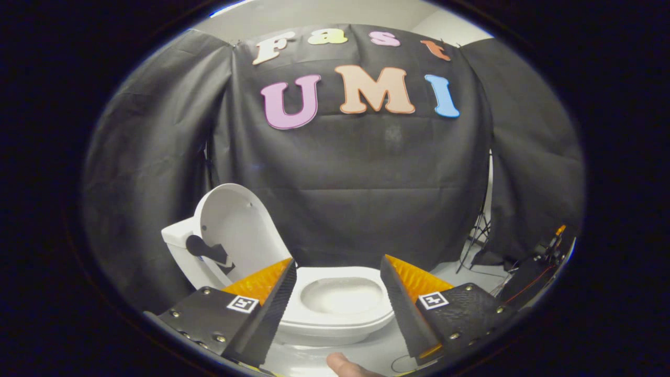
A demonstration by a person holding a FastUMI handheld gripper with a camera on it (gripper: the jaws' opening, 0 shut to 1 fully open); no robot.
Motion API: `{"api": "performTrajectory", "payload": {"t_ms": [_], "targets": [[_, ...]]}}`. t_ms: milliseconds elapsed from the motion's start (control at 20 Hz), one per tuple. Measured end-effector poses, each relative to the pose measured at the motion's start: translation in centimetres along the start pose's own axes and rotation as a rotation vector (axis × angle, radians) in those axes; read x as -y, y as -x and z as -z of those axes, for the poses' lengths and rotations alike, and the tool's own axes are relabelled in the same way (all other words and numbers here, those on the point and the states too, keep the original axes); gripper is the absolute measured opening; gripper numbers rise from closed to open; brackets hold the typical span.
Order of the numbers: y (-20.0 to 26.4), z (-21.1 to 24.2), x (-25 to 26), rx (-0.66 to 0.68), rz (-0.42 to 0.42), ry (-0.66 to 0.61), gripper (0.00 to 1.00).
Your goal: Open the toilet lid.
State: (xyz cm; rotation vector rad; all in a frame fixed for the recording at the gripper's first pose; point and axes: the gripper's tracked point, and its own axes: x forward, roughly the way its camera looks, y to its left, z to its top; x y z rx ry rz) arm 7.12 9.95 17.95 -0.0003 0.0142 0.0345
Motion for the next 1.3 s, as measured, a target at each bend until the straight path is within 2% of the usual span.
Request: {"api": "performTrajectory", "payload": {"t_ms": [300, 600, 1000, 1300], "targets": [[1.6, 0.0, 3.9, 0.058, -0.009, 0.009, 0.97], [2.4, 2.9, 9.1, 0.042, 0.048, -0.012, 0.97], [3.6, -0.7, 10.9, 0.193, -0.004, -0.053, 0.97], [3.4, -1.1, 12.3, 0.219, -0.001, -0.074, 0.97]]}}
